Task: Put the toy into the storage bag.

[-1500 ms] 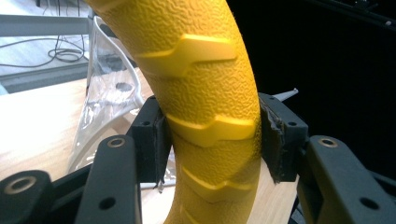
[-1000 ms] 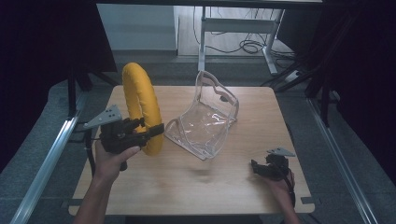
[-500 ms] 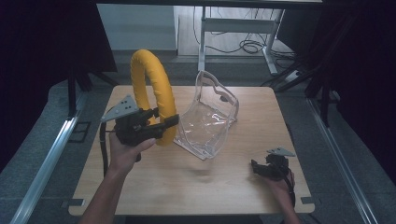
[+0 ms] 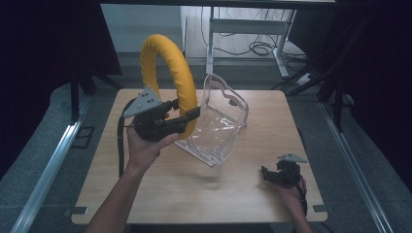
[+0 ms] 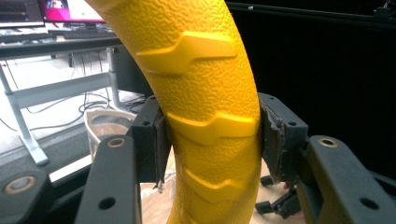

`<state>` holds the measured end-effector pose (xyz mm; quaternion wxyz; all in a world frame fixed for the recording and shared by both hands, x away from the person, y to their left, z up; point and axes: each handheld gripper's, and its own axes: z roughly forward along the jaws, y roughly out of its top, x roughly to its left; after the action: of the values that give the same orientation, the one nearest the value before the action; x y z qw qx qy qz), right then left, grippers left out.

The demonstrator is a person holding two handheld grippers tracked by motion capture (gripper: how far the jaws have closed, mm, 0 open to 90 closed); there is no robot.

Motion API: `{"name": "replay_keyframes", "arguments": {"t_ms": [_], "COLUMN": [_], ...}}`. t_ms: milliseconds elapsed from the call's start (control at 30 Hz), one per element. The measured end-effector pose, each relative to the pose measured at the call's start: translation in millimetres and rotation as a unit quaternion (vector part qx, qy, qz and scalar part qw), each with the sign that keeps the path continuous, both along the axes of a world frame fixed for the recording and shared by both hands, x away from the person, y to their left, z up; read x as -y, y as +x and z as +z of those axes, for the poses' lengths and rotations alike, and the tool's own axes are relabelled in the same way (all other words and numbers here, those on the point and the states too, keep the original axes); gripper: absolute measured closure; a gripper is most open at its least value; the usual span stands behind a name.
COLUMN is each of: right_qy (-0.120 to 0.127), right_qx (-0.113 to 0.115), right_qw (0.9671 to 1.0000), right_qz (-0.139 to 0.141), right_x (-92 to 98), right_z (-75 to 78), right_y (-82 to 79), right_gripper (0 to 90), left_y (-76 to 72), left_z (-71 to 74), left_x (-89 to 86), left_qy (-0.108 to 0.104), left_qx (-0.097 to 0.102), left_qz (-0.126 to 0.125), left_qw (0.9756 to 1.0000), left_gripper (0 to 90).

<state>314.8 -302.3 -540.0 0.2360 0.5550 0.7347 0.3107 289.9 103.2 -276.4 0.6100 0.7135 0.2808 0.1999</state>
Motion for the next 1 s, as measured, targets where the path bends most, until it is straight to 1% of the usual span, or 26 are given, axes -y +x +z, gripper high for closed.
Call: {"name": "replay_keyframes", "arguments": {"t_ms": [167,300,500,633,1000], "right_qy": [0.0,0.001,0.0,-0.001,-0.001], "right_qx": [0.001,0.001,0.002,0.001,0.002], "right_qw": [1.0,1.0,1.0,1.0,1.0], "right_qz": [0.0,-0.001,0.0,0.0,0.0], "right_x": [0.0,-0.3,-0.1,0.1,0.1], "right_z": [-0.2,-0.3,-0.3,-0.3,-0.3], "right_y": [0.1,0.1,0.2,0.2,0.2], "right_gripper": [13.0,13.0,13.0,13.0,13.0], "left_y": [1.7,3.7,6.1,6.7,3.2], "left_z": [4.4,6.9,9.5,9.8,14.0], "left_x": [15.5,27.1,42.2,50.3,66.8], "left_qy": [0.003,0.002,0.008,0.007,0.008], "left_qx": [0.005,0.006,0.008,0.009,0.02], "left_qz": [-0.008,-0.013,-0.022,-0.031,-0.039], "left_qw": [1.0,0.9999,0.9997,0.9995,0.999], "left_gripper": [48.8,48.8,48.8,48.8,48.8]}}
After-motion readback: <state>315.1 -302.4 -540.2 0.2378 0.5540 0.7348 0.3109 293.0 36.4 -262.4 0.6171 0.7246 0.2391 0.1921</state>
